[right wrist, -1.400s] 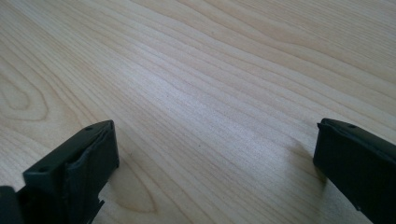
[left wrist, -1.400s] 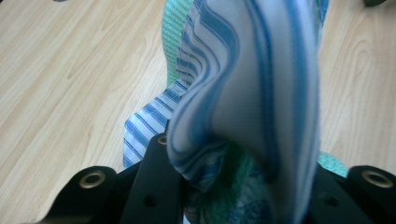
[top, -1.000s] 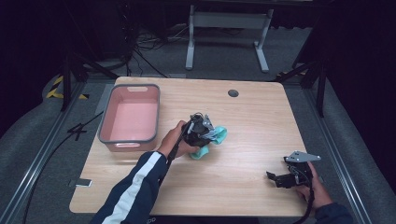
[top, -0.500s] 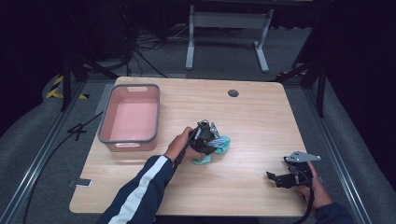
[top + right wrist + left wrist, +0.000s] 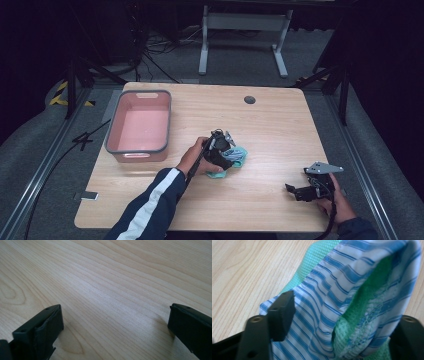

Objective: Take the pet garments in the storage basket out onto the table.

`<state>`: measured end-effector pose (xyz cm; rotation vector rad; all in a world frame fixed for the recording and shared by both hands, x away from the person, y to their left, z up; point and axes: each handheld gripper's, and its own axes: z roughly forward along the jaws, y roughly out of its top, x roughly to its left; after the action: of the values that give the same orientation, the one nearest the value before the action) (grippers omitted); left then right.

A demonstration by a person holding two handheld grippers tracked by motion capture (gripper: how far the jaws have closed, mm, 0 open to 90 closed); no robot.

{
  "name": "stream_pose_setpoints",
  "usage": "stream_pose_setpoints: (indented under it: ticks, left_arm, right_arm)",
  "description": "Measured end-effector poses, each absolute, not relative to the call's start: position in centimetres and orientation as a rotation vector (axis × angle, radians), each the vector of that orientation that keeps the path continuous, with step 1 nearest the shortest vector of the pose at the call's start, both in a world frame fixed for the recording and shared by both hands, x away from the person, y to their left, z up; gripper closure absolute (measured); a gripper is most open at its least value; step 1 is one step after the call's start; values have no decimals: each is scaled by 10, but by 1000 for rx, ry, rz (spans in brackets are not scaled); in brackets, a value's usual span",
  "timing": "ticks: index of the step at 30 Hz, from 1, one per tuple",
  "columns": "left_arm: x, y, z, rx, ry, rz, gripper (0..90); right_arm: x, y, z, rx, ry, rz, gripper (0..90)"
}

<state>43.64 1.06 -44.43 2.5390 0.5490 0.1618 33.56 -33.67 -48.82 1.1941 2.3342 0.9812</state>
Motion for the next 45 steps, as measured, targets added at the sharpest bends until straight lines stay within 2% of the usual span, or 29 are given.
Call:
stream_pose_setpoints:
  ticks: [7, 20, 45]
  left_arm:
    - [434, 17, -434, 2476, 571, 160, 214]
    - [426, 27, -413, 2455, 506, 208, 194]
    - [397, 60, -388, 2504, 398, 288, 223]
  right_arm:
    - [336, -337, -488, 1193, 2334, 980, 5]
    - [336, -337, -488, 1194, 2335, 981, 5]
    - [336, -337, -488, 1195, 2334, 981, 5]
